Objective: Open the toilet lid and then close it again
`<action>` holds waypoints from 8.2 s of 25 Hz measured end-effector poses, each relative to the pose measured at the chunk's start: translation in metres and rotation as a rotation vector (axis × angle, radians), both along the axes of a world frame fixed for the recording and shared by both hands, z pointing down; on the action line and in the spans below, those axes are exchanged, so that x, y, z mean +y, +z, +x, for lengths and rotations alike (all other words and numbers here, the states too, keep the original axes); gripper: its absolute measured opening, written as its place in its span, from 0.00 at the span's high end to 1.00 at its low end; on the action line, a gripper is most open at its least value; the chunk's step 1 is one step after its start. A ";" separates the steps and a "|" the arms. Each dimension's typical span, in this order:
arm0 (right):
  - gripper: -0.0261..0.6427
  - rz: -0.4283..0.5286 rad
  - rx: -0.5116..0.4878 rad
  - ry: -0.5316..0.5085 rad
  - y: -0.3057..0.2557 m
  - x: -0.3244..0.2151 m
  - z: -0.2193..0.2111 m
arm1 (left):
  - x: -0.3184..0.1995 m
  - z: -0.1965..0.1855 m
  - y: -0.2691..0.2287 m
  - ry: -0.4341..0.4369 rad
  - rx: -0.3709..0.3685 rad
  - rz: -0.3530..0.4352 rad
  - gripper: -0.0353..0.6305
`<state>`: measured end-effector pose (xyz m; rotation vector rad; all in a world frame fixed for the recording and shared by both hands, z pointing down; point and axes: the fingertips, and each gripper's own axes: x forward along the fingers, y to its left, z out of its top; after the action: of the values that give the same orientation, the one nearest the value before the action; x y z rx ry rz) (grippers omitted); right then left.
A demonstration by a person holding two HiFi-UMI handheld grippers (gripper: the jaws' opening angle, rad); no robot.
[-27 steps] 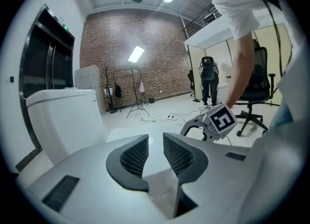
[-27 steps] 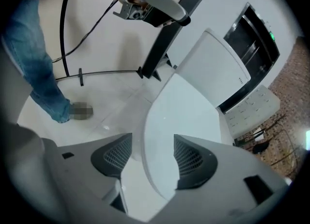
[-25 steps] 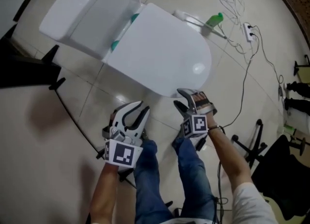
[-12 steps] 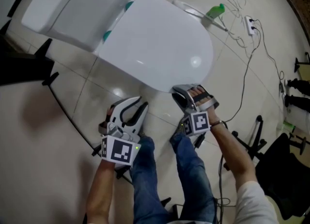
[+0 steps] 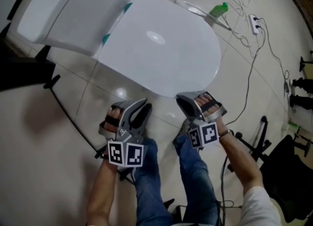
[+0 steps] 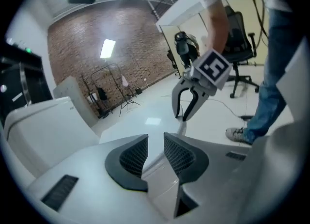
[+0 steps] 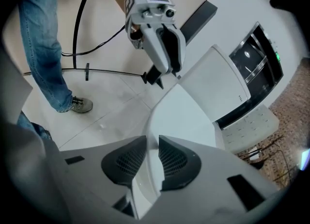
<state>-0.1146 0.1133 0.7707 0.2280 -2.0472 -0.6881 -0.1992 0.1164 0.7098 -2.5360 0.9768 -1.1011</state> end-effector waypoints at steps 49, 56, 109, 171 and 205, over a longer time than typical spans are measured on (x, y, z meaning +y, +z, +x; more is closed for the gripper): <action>0.79 0.043 -0.413 0.430 -0.391 -0.001 0.044 | -0.150 -0.235 -0.158 -1.157 0.831 -0.420 0.82; 0.79 -0.044 -0.515 0.484 -0.400 -0.006 0.038 | -0.119 -0.255 -0.211 -1.029 0.897 -0.225 0.78; 0.79 -0.458 -0.951 0.341 -0.524 0.007 0.178 | 0.019 0.148 -0.509 -0.191 0.715 0.087 0.78; 0.71 -0.863 -0.336 -0.806 -0.415 -0.361 0.054 | -0.214 0.162 -0.418 -1.435 0.617 0.478 0.78; 0.91 -0.403 -0.088 -1.088 -0.296 -0.312 -0.077 | -0.186 0.097 -0.351 -1.471 0.560 0.476 0.78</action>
<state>-0.1913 -0.1990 0.4747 -1.1783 -2.2498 -0.8563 -0.1022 -0.0701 0.3584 -1.4485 2.9507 -0.1252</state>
